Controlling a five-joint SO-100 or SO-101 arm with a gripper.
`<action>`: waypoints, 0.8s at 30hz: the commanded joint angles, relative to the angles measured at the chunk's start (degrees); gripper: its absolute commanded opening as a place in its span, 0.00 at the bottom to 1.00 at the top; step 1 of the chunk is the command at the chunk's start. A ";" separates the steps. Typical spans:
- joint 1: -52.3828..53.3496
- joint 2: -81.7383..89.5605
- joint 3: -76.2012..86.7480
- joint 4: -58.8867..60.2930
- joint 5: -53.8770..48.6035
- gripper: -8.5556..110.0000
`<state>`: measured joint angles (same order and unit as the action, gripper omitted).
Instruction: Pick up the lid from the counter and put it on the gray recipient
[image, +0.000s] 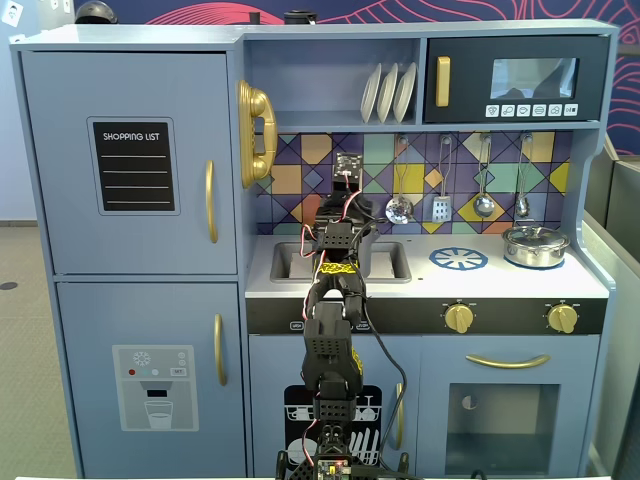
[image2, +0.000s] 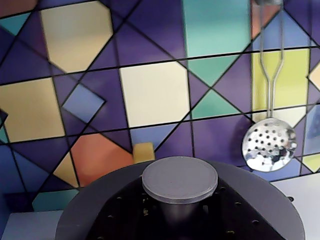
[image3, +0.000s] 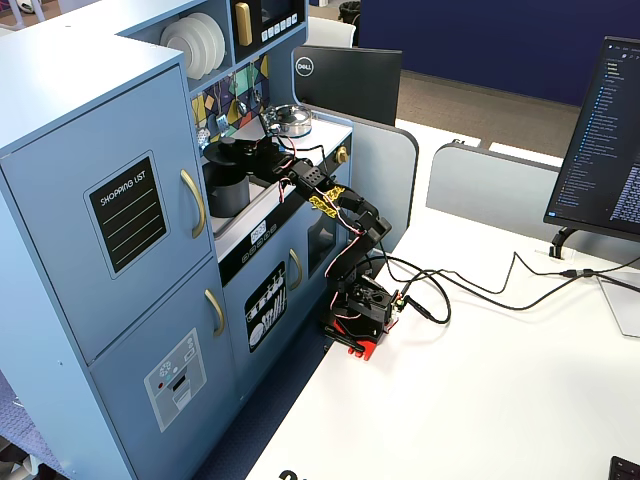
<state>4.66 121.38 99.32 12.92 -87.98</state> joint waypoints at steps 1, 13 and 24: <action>-1.05 1.76 0.26 -1.85 -1.14 0.07; -1.58 0.97 5.01 -6.33 -3.34 0.07; -1.58 -1.85 6.77 -10.11 -3.96 0.07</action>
<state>3.25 119.18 107.40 5.45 -91.49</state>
